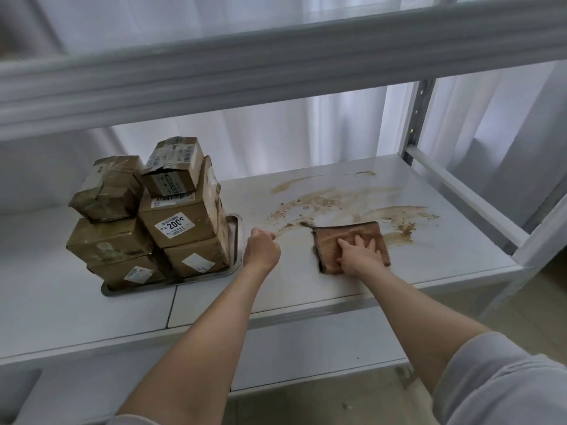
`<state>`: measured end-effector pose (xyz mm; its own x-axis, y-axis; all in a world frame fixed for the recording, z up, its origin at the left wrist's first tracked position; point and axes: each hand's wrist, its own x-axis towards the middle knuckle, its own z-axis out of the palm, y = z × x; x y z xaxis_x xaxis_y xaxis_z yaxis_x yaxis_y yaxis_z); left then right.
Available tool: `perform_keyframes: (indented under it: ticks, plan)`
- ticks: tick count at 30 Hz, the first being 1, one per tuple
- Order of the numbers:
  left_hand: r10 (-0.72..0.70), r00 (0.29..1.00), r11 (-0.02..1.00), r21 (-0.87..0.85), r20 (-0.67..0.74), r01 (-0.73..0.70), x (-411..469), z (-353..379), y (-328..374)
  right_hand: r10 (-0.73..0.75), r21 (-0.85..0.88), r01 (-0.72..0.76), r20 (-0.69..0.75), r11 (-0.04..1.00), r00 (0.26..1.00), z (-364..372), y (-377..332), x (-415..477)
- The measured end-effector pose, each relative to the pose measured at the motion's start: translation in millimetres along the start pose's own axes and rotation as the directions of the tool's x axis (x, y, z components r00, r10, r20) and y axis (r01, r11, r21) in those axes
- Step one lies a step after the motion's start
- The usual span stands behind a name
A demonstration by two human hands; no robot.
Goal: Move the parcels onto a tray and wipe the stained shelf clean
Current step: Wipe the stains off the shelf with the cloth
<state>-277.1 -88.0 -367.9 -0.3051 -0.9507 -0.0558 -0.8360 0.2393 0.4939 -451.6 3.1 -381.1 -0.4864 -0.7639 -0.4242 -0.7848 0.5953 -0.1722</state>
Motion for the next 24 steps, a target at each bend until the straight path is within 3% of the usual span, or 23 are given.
perform_keyframes:
  ticks: [3, 8, 14, 18, 21, 24]
  plan:
    - [-0.050, 0.998, 0.999, -0.005, -0.037, 0.050, -10, 1, -3, -0.010, -0.067, 0.011, 0.005, 0.998, 1.000, -4, -14, 2]
    - [-0.143, 0.985, 0.989, -0.051, -0.092, 0.139, -33, -8, -22, -0.242, -0.081, 0.247, 0.070, 0.966, 0.968, 9, -56, -7]
    - [-0.188, 0.968, 0.979, -0.111, -0.167, 0.171, -41, -23, -37, -0.577, -0.120, 0.603, 0.193, 0.789, 0.794, 46, -131, -44]
    - [-0.152, 0.970, 0.986, -0.103, -0.191, 0.134, -36, -28, -39, -0.693, -0.111, 0.718, 0.196, 0.687, 0.694, 52, -145, -44]
    - [-0.120, 0.976, 0.991, -0.081, -0.179, 0.107, -31, -31, -44, -0.690, -0.085, 0.701, 0.131, 0.708, 0.712, 41, -137, -25]
    - [-0.087, 0.986, 0.995, -0.055, -0.142, 0.080, -26, -33, -51, -0.587, -0.095, 0.596, 0.104, 0.797, 0.803, 24, -124, 2]
